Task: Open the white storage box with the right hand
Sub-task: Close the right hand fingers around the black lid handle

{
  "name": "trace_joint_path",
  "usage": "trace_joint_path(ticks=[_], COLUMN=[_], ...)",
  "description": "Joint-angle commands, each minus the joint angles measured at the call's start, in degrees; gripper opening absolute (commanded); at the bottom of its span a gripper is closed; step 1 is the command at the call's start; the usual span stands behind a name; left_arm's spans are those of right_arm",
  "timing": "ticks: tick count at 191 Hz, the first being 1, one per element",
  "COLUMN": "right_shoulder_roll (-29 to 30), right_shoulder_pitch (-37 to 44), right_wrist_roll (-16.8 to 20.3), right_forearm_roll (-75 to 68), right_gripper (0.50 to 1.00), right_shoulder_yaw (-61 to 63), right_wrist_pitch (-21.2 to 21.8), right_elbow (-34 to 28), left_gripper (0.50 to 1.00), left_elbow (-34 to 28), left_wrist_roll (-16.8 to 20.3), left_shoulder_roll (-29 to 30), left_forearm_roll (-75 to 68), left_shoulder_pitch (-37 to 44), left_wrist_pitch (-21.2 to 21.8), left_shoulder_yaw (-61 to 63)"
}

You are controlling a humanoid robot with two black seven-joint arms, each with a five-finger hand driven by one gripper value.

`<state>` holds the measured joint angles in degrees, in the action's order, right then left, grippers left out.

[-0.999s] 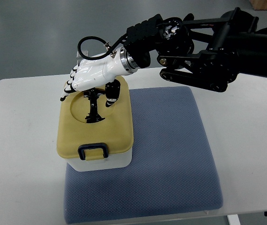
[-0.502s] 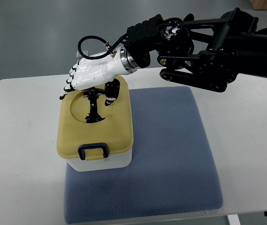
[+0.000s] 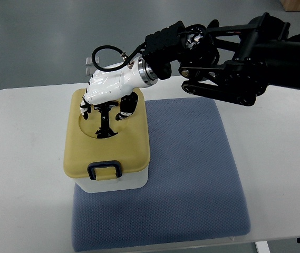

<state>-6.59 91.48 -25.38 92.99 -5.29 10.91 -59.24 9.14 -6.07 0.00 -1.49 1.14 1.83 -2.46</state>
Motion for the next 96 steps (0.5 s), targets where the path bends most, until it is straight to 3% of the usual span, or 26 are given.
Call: trace_joint_path(ticks=[1, 51, 68, 79, 96], right_shoulder_roll=[0.00, 0.00, 0.00, -0.09, -0.09], right_shoulder_pitch=[-0.08, -0.08, -0.08, 0.01, 0.10], right_wrist_roll=[-0.02, -0.20, -0.81, -1.69, -2.22], right_forearm_roll=[0.00, 0.00, 0.00, 0.00, 0.00], right_gripper=[0.648, 0.552, 0.541, 0.500, 0.500], right_shoulder_yaw=[0.02, 0.02, 0.02, -0.07, 0.02], right_wrist_pitch=[-0.45, -0.54, -1.68, -2.39, -2.74], right_elbow=[0.00, 0.00, 0.00, 0.00, -0.09], left_gripper=[1.000, 1.000, 1.000, 1.000, 1.000], left_elbow=[0.00, 0.00, 0.00, 0.00, 0.00], left_wrist_roll=[0.01, 0.01, 0.01, 0.01, 0.01], left_shoulder_roll=[0.00, 0.00, 0.00, 0.00, 0.00], left_forearm_roll=[0.00, 0.00, 0.00, 0.00, 0.00], left_shoulder_pitch=[0.00, 0.00, 0.00, 0.00, 0.00], left_wrist_pitch=[0.02, 0.02, -0.07, 0.02, 0.02], left_shoulder_yaw=[0.00, 0.00, 0.00, 0.00, 0.00])
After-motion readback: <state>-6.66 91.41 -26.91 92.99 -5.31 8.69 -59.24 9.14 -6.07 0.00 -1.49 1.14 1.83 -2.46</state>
